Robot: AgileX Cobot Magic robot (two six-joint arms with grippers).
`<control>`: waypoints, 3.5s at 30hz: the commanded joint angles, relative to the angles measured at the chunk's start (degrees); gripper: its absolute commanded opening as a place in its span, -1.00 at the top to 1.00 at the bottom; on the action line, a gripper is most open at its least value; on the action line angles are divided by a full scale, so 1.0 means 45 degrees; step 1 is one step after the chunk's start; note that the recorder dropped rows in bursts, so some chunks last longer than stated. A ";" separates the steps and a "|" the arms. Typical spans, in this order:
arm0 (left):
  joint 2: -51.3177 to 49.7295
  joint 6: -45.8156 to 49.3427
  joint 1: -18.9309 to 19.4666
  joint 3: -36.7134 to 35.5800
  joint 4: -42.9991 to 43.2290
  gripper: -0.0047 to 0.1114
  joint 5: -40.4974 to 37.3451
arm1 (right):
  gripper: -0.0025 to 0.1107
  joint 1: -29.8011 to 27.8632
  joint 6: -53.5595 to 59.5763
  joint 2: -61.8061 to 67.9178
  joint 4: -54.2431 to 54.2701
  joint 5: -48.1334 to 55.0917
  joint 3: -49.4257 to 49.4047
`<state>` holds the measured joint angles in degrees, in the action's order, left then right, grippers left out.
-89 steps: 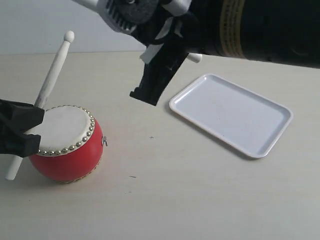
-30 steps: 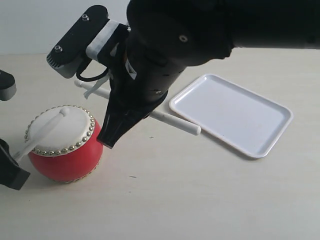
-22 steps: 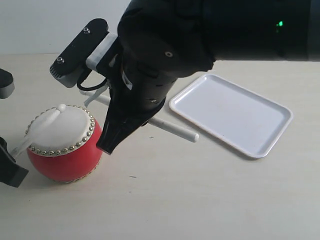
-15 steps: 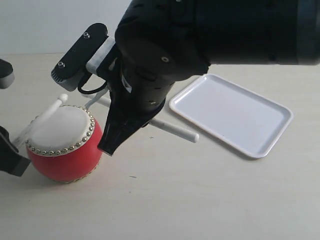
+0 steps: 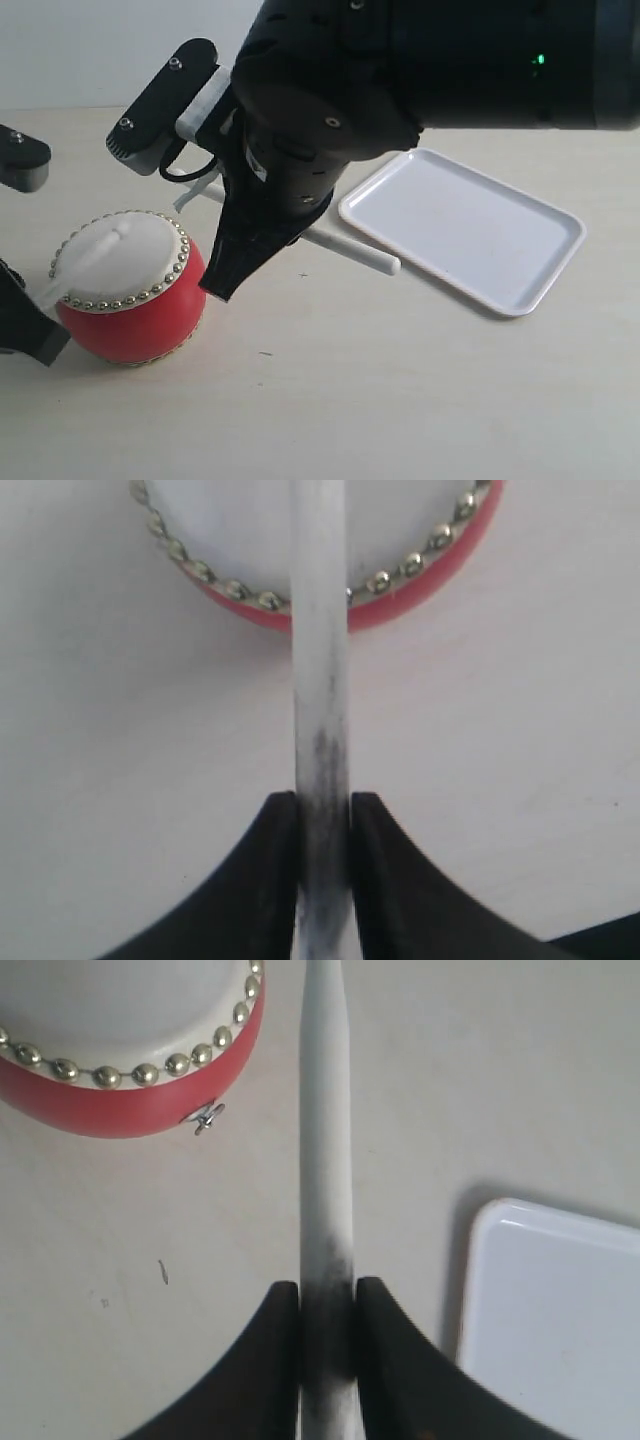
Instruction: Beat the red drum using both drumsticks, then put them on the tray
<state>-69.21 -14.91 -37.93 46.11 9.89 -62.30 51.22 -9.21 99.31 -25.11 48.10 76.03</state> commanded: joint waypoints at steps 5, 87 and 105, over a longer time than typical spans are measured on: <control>-0.0519 -0.1180 0.0030 0.0152 0.1447 0.92 0.0367 | 0.96 -0.0007 0.0461 0.0129 0.0600 -0.0535 0.0071; 0.1602 -0.3113 0.0030 0.0018 0.2927 0.92 -0.0265 | 0.96 0.0019 0.1432 0.3199 0.2520 0.0386 0.1122; 0.0552 0.3390 -0.0287 0.0018 -0.4827 0.92 1.0190 | 0.96 -0.0976 -0.1522 -0.2916 -0.1760 0.2552 0.1122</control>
<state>-64.68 -3.93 -38.27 45.90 -7.06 -21.56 48.53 -14.28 88.55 -32.19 57.65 80.66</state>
